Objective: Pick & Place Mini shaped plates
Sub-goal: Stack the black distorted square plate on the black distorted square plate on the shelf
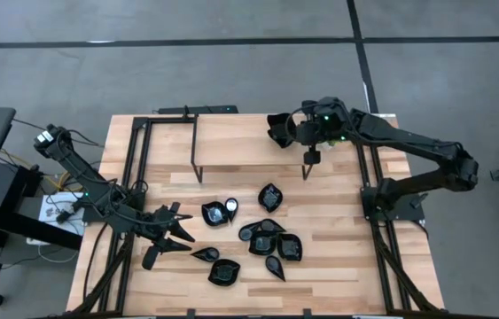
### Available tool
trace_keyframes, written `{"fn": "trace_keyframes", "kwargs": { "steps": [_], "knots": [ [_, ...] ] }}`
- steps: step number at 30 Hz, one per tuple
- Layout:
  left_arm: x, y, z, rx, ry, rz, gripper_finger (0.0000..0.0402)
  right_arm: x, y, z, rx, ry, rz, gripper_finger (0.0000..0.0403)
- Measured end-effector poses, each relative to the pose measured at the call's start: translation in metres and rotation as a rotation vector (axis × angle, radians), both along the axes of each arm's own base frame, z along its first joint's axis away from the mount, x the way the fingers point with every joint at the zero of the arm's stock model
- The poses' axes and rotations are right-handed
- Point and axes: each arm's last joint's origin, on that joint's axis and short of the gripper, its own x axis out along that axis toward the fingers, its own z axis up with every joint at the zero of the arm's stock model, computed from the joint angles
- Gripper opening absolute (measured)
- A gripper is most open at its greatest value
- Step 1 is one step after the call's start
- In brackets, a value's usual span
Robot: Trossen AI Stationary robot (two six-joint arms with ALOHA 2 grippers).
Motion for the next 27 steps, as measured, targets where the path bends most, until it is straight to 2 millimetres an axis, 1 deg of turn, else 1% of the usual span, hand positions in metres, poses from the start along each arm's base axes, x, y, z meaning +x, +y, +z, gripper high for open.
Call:
{"fn": "trace_keyframes", "kwargs": {
  "steps": [10, 12, 17, 27],
  "knots": [
    [0.0000, 0.0000, 0.0001, -0.001, -0.001, 0.000, 0.0113, 0.0011, 0.0011, -0.0018, -0.005, 0.019, -0.011, 0.0006],
    [0.0000, 0.0000, 0.0001, -0.001, 0.000, 0.000, 0.0113, -0.0002, 0.0010, -0.0034, -0.010, 0.044, -0.028, 0.0006],
    [0.0001, -0.0001, 0.0004, -0.003, -0.003, 0.000, 0.0113, -0.0043, 0.0024, -0.0085, -0.016, 0.123, -0.008, 0.0006],
    [0.0001, -0.0001, 0.0008, -0.006, -0.006, 0.000, 0.0113, -0.0046, 0.0029, -0.0090, -0.011, 0.128, -0.005, 0.0006]
  ]
}}
